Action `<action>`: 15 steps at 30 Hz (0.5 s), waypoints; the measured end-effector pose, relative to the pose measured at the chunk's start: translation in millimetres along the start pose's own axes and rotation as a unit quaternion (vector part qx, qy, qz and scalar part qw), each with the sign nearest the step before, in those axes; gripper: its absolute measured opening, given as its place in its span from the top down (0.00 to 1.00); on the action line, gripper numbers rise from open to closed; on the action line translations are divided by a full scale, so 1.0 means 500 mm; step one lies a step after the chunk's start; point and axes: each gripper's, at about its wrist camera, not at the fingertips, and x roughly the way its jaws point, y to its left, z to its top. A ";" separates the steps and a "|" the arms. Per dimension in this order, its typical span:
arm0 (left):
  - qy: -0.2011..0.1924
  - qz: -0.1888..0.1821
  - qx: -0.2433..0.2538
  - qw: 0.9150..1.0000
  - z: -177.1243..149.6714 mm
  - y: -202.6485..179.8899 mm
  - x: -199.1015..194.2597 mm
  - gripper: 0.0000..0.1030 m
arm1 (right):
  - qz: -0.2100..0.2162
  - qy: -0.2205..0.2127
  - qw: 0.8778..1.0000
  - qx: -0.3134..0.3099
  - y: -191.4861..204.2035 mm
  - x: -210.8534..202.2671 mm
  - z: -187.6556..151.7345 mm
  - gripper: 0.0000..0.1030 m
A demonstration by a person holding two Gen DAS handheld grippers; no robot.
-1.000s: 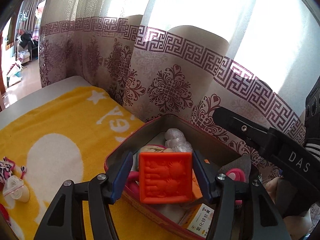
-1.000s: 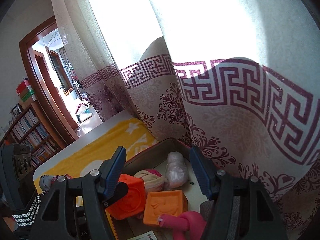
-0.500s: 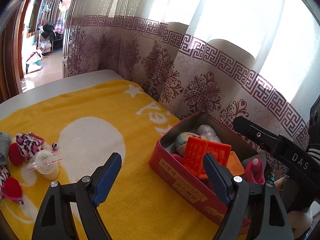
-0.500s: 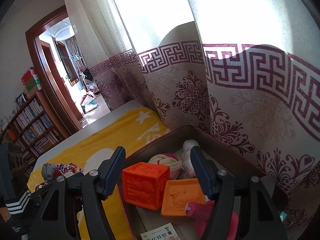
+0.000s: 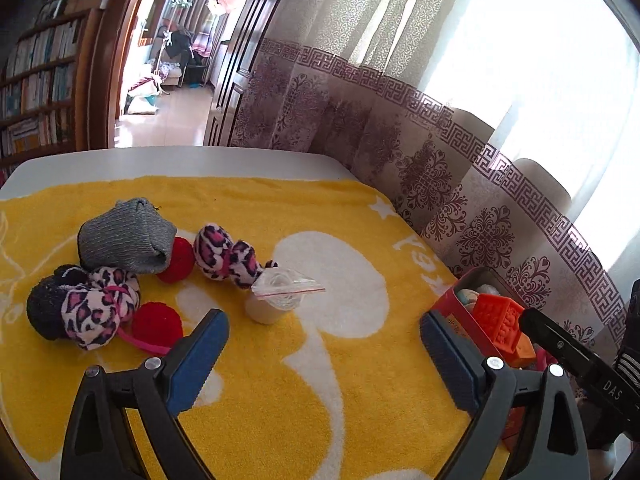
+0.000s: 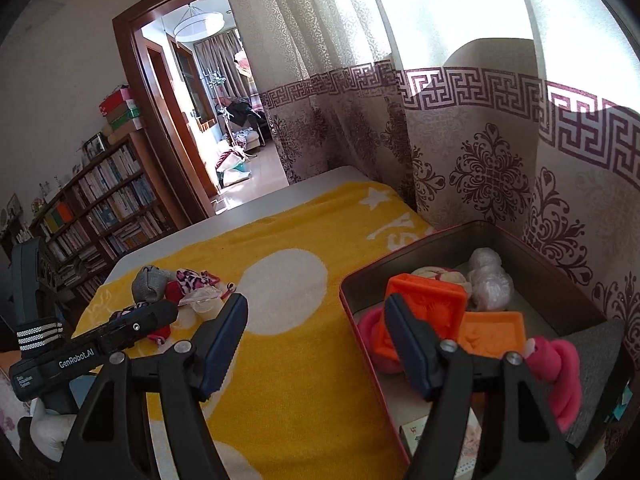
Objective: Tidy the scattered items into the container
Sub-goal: 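Move both tools back over the toys on the towel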
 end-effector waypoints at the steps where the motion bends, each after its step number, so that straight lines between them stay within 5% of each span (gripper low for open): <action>1: -0.006 0.006 -0.010 1.000 0.001 0.022 -0.012 0.05 | 0.007 0.006 1.000 -0.004 0.009 0.005 -0.002 0.28; 15: -0.054 0.096 -0.096 0.989 0.003 0.254 -0.137 0.05 | 0.063 0.076 0.994 -0.057 0.139 0.094 0.001 0.28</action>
